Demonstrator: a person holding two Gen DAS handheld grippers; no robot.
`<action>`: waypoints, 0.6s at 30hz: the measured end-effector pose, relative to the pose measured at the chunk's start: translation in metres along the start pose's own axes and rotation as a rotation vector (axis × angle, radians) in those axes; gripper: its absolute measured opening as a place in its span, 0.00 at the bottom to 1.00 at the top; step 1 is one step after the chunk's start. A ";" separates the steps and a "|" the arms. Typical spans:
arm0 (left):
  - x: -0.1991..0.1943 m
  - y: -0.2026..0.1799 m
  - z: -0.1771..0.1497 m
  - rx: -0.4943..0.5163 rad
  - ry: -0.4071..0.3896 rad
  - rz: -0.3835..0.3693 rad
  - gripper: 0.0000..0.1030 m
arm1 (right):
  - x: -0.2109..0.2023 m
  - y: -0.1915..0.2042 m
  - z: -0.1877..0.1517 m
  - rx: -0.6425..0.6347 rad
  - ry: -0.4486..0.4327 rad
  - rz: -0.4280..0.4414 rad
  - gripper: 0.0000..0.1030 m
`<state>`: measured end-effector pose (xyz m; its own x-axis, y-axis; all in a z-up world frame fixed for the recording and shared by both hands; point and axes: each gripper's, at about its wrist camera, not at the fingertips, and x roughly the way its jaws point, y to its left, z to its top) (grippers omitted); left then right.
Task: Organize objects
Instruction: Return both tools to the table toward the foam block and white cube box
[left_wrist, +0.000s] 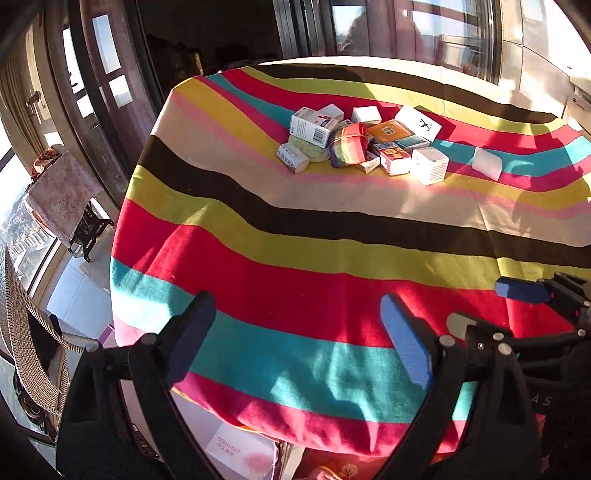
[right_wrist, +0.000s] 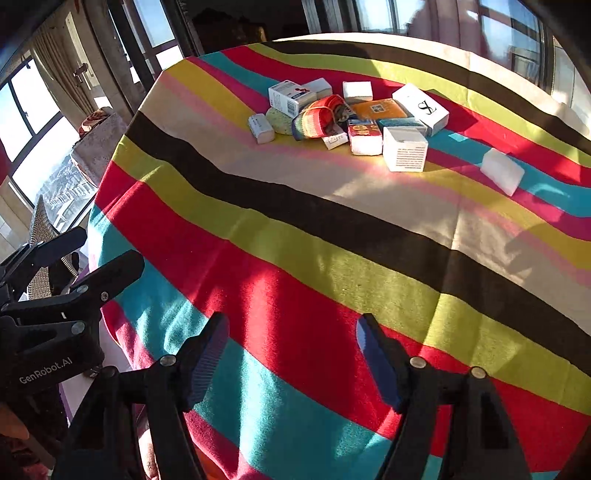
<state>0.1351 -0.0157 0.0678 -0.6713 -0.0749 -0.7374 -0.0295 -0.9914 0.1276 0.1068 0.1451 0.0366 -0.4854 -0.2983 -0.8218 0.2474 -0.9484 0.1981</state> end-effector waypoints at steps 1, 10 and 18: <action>0.002 -0.015 0.006 0.023 -0.007 -0.017 0.91 | 0.000 -0.014 -0.002 0.027 -0.004 -0.020 0.71; 0.058 -0.084 0.051 0.046 0.012 -0.105 0.92 | 0.000 -0.096 -0.003 0.155 -0.020 -0.167 0.71; 0.103 -0.099 0.082 0.016 0.022 -0.113 0.92 | 0.007 -0.160 0.030 0.208 -0.033 -0.262 0.71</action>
<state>0.0083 0.0833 0.0339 -0.6463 0.0351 -0.7623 -0.1165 -0.9918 0.0532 0.0384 0.2913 0.0151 -0.5375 -0.0413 -0.8423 -0.0641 -0.9939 0.0897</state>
